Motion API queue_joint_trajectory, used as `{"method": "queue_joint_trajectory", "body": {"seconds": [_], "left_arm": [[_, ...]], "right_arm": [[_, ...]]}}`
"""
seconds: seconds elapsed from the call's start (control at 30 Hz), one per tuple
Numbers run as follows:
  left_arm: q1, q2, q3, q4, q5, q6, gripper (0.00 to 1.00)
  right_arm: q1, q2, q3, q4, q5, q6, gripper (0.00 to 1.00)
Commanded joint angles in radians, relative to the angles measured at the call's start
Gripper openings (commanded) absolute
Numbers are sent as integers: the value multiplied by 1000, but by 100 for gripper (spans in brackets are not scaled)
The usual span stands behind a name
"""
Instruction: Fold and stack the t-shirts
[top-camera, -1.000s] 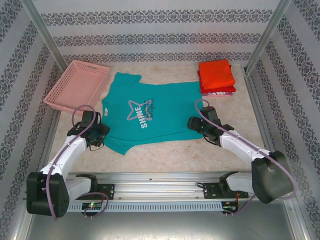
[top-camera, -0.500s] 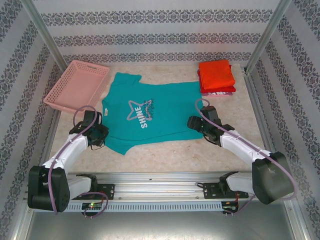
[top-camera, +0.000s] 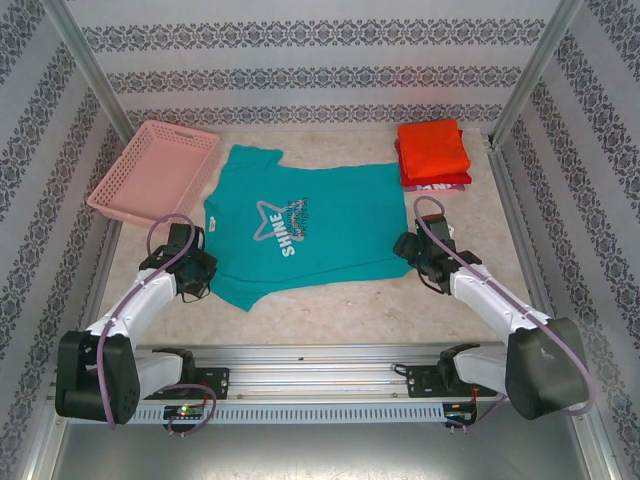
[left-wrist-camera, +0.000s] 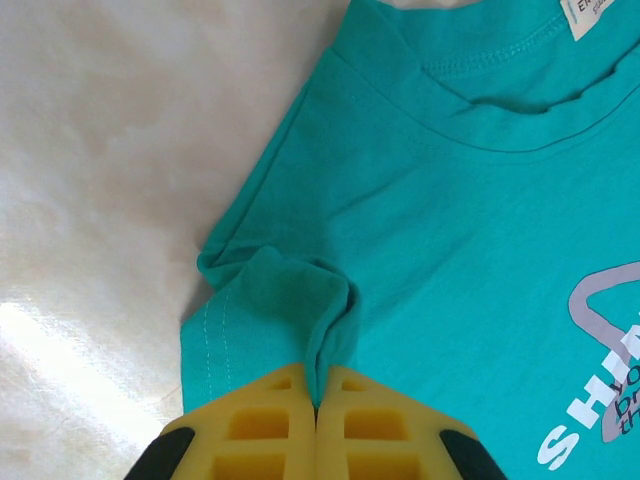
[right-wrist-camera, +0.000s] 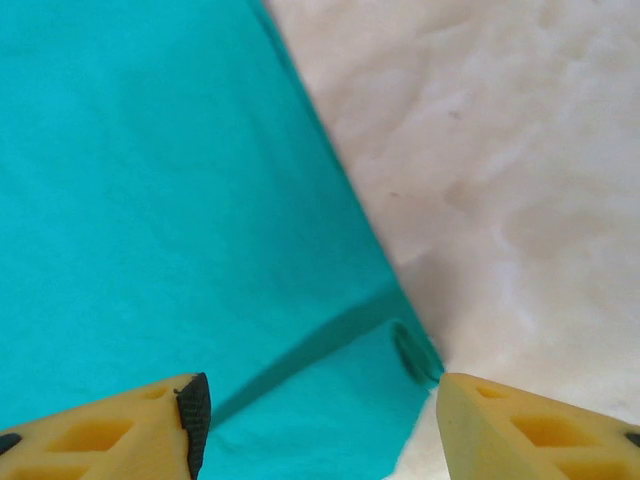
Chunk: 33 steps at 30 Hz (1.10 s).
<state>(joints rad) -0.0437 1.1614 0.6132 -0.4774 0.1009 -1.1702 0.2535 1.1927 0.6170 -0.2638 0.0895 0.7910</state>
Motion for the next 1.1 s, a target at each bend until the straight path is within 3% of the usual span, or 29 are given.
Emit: {"method": "queue_joint_trajectory", "body": {"seconds": [0.0, 0.37, 0.53, 0.6, 0.73, 0.83, 1.07], "left_arm": [[11, 8, -9, 29, -10, 8, 0], [11, 13, -11, 47, -6, 13, 0], [11, 16, -3, 50, 1, 12, 0], [11, 15, 3, 51, -3, 12, 0], [11, 37, 35, 70, -18, 14, 0], [11, 88, 79, 86, -26, 27, 0], [11, 194, 153, 122, -9, 42, 0]], "right_arm": [[-5, 24, -16, -52, 9, 44, 58], [-24, 158, -1, 56, -131, -8, 36], [-24, 261, 85, 55, -169, -42, 10], [-22, 278, 113, 54, -171, -40, 4], [-21, 317, 172, 43, -159, -42, 5], [-21, 343, 206, 55, -164, -47, 23], [-25, 250, 140, 137, -157, -40, 44]]}}
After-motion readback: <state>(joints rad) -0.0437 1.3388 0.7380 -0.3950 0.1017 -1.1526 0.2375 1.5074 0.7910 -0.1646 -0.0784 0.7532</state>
